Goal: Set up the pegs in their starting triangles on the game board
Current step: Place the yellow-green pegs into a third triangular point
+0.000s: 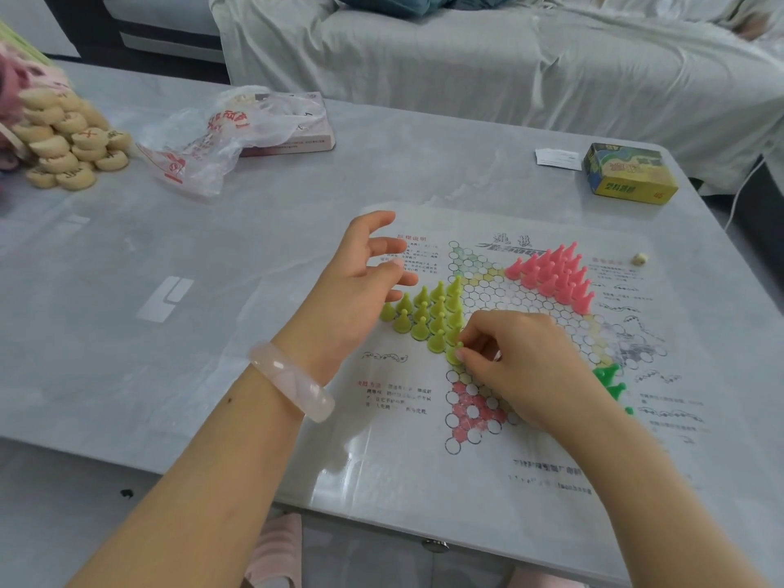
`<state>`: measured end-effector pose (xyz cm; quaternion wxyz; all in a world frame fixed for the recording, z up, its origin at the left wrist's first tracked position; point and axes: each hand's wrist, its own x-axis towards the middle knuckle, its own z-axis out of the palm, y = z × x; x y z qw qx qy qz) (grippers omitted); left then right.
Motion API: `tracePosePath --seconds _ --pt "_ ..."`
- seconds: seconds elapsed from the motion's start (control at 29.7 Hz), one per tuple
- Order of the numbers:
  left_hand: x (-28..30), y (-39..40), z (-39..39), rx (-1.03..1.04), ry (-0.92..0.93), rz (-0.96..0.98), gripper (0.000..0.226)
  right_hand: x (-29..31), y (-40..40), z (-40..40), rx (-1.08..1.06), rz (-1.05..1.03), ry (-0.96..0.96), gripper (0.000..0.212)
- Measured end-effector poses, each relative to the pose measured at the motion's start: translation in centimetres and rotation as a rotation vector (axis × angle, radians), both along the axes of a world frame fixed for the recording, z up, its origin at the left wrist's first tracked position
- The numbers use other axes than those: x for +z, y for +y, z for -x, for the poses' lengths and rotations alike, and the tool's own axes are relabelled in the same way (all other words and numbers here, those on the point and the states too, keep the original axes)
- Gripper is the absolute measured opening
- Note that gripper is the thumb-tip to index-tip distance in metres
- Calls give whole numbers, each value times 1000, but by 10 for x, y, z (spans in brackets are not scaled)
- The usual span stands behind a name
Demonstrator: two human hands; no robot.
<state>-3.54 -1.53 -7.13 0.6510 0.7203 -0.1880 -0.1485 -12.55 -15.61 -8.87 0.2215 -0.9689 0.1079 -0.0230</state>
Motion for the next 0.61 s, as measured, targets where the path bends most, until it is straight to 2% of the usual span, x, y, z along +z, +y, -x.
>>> tracePosePath --seconds 0.24,0.34,0.4,0.51,0.61 --pt "-1 -1 0 -3 -3 -8 39 5 -3 6 7 -16 12 15" --pt "-1 -3 -1 -7 -8 -17 39 22 -15 17 -47 -44 -57 13" --pt "-2 -4 -1 -9 -11 -17 38 41 -28 28 -135 -96 -139 7" --pt "-3 -7 -2 8 -37 -14 38 65 -58 43 -353 -141 -257 10" --pt "-5 -12 -5 98 -64 -9 38 60 -99 41 -612 -133 -321 14"
